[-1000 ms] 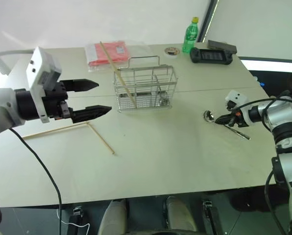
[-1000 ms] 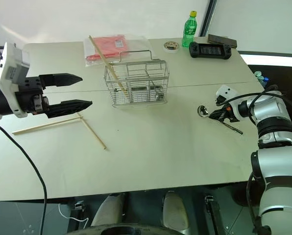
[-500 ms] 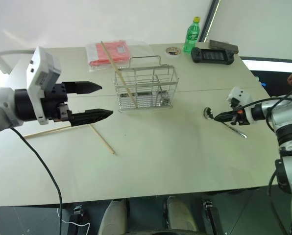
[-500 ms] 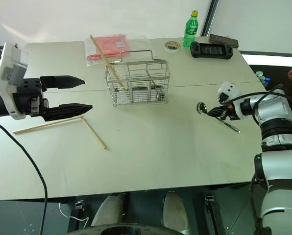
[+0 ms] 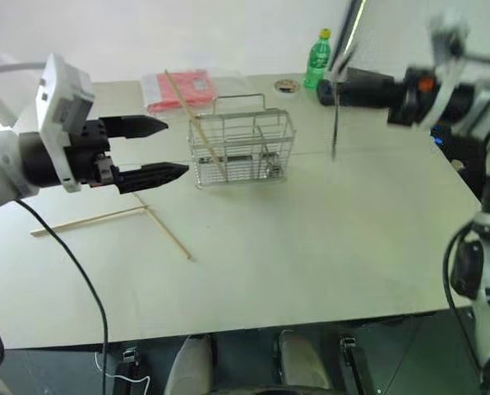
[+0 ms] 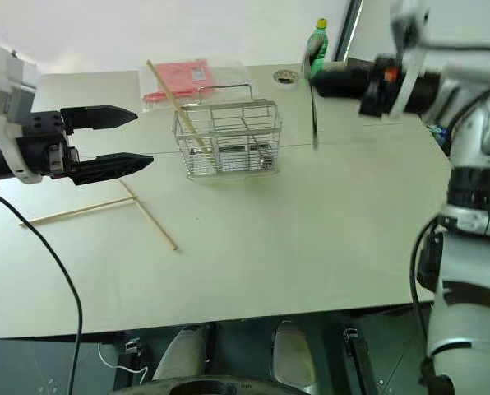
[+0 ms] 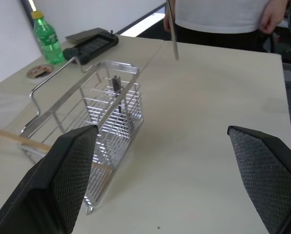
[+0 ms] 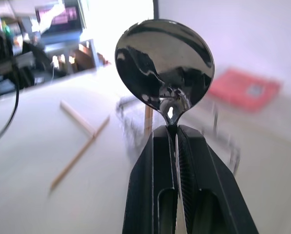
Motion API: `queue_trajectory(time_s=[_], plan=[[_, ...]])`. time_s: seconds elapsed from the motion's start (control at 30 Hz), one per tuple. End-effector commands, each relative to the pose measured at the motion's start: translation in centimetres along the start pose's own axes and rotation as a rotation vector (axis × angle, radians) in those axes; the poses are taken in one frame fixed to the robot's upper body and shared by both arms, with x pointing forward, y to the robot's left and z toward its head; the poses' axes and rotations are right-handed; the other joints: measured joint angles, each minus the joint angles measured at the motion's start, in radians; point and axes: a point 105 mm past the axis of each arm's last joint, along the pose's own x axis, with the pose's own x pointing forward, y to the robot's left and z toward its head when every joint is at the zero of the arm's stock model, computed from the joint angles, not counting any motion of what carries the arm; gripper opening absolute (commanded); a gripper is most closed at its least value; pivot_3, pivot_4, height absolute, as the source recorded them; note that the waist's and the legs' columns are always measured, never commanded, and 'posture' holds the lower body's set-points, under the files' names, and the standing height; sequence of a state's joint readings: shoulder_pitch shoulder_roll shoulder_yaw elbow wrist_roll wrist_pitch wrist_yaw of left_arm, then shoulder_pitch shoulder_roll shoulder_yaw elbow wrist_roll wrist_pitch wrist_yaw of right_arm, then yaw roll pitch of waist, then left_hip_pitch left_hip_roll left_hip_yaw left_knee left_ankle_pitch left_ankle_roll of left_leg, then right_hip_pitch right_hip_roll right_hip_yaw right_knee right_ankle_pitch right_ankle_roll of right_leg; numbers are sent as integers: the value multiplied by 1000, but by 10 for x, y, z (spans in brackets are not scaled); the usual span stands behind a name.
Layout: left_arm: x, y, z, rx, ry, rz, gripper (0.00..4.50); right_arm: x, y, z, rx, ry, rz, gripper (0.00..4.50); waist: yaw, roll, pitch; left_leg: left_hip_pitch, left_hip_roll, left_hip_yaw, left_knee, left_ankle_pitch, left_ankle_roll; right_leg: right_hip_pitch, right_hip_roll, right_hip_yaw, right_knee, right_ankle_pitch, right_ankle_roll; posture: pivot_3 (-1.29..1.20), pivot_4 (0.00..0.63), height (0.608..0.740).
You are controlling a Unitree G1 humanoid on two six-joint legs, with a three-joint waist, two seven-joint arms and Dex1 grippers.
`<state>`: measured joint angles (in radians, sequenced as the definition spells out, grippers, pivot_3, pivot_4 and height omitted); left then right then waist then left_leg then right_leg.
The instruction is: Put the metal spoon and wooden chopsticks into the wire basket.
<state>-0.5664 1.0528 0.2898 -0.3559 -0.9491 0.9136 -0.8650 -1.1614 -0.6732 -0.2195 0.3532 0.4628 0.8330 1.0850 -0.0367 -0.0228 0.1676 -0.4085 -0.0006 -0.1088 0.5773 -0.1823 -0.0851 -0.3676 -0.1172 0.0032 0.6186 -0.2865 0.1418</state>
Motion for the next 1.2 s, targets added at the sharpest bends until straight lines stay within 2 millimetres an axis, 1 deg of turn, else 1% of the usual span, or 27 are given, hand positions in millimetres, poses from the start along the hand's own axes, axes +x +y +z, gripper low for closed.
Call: queue_trajectory(time_s=[0.03, 0.07, 0.13, 0.17, 0.23, 0.3, 0.4, 0.47, 0.6, 0.73, 0.83, 0.9, 0.97, 1.07, 1.13, 1.2], plan=[[-1, 4, 11, 53, -34, 21, 4500, 10, -17, 18, 19, -121, -107, 28, 2, 0, 0, -2, 0, 0, 0, 0, 0, -1, 0, 0, -2, 0, 0, 0, 150, 721], [1, 4, 11, 55, -35, 22, 4500, 17, -22, 16, 24, -129, -131, 28, 3, -1, 0, -3, -1, 0, 0, 0, 0, -2, 0, 0, -2, 0, 0, 0, 150, 721], [3, 3, 11, 59, -38, 20, 4500, 32, -26, 1, 15, -110, -159, 28, 4, -1, 1, -4, -1, 0, -1, 0, 0, -3, 0, 0, -2, 1, 1, 0, 150, 721], [3, 3, 11, 60, -39, 19, 4500, 37, -27, -4, 5, -98, -162, 28, 4, 0, 1, -4, -1, 0, -1, 0, 0, -3, 0, 0, -2, 1, 1, 0, 150, 721], [4, 2, 11, 57, -40, 19, 4500, 44, -27, -16, 12, -78, -159, 28, -2, 1, 1, -4, -1, 0, -1, 0, 0, -3, 0, 0, -1, 1, 1, 0, 150, 721], [4, 2, 10, 56, -40, 21, 4500, 48, -28, -22, 35, -75, -161, 28, -7, 1, 1, -4, -1, 0, -1, 1, 0, -4, 0, 0, 1, 1, 1, 0, 150, 721], [3, 2, 8, 52, -39, 31, 4500, 56, -22, -36, 64, -54, -138, 28, -8, 0, 1, -2, -1, 0, -1, 1, -1, -4, 0, 0, 4, 1, 1, 0, 150, 721], [2, 2, 8, 47, -43, 38, 4500, 59, -18, -40, 69, -50, -119, 28, -9, 0, 1, -1, -1, 0, 0, 1, -1, -4, 0, 1, 5, 1, 1, 0, 150, 721], [0, 1, 9, 44, -44, 47, 4500, 58, -15, -37, 48, -55, -107, 28, -8, 1, 1, 0, -1, 0, 0, 2, -2, -5, 0, 1, 9, 1, 1, 0, 150, 721], [-3, 2, 6, 34, -42, 66, 4500, 50, -16, -33, 7, -47, -119, 28, -6, 1, 1, 0, -1, -1, 0, 2, -2, -5, 0, 1, 9, 1, 1, 0, 150, 721], [-5, 6, 4, 41, -37, 91, 4500, 38, -12, -29, -51, -20, -103, 28, -5, 1, 1, 0, -1, 0, 0, 2, -2, -4, 0, 1, 9, 1, 1, 0, 150, 721], [-7, 9, 2, 47, -22, 106, 4500, 27, -2, -29, -125, 22, -57, 28, -4, 0, 1, 0, -1, 0, 0, 2, -2, -4, 0, 1, 9, 1, 1, 0, 150, 721], [-10, 12, -2, 61, 3, 111, 4500, 14, 12, -34, -182, 73, 14, 28, -5, 0, 1, 0, -1, 0, 0, 2, -2, -5, 0, 1, 8, 0, 1, 0, 150, 721], [-15, 23, -12, 71, 53, 130, 4500, -12, 39, -46, -236, 177, 130, 28, -4, 1, 1, 0, -1, 0, 0, 1, -2, -4, 0, 1, 8, 0, 2, 0, 150, 721], [-20, 32, -21, 77, 86, 151, 4500, -26, 52, -56, -255, 245, 179, 28, -4, 1, 1, 0, -1, 0, 0, 1, -2, -4, 0, 1, 8, 0, 2, 0, 150, 721], [-25, 41, -31, 86, 127, 170, 4500, -38, 61, -65, -257, 301, 208, 28, -5, 1, 1, 0, -1, 0, 0, 1, -2, -4, 0, 1, 8, 0, 1, 0, 150, 721]])
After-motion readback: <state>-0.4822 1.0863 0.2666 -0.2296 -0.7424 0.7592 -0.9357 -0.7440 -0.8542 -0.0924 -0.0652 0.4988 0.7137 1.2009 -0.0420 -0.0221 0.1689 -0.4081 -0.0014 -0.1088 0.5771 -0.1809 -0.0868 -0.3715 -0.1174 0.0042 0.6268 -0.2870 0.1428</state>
